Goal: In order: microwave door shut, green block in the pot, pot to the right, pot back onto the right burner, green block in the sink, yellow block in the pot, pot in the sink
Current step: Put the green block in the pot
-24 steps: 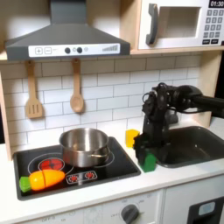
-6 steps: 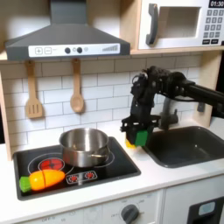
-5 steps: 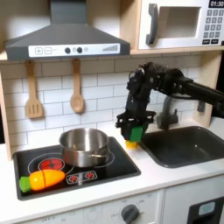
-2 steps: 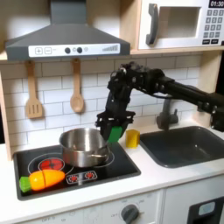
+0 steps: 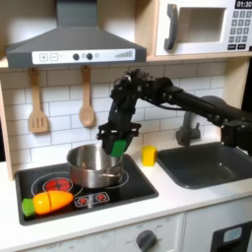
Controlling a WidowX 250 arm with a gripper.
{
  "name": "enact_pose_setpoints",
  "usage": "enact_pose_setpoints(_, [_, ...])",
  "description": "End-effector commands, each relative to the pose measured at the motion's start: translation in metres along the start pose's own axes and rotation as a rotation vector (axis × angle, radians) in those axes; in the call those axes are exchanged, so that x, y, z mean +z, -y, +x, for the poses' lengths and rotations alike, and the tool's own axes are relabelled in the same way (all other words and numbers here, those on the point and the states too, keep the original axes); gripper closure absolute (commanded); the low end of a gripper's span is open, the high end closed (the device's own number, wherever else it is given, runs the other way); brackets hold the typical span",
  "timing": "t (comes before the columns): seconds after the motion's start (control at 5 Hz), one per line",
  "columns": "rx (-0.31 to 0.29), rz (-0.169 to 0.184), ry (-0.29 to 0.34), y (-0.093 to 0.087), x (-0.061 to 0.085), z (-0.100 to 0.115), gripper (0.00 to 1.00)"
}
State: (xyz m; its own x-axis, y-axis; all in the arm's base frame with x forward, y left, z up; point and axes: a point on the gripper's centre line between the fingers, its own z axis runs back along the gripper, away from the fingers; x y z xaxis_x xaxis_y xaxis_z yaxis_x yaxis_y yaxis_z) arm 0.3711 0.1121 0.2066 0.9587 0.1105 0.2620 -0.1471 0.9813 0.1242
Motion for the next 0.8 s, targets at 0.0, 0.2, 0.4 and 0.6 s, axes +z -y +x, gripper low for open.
enact_pose_setpoints(0.0, [0.022, 0.009, -0.014, -0.0135, -0.0093, 0.0139, 1.0])
enact_pose_setpoints(0.2, [0.026, 0.017, -0.02, -0.0194, -0.0122, 0.0159, 1.0])
enact_pose_setpoints(0.4, [0.026, 0.017, -0.034, -0.0212, -0.0164, 0.014, 1.0])
enact_pose_setpoints(0.6, [0.012, 0.002, -0.041, -0.0213, -0.0177, 0.0128, 0.0])
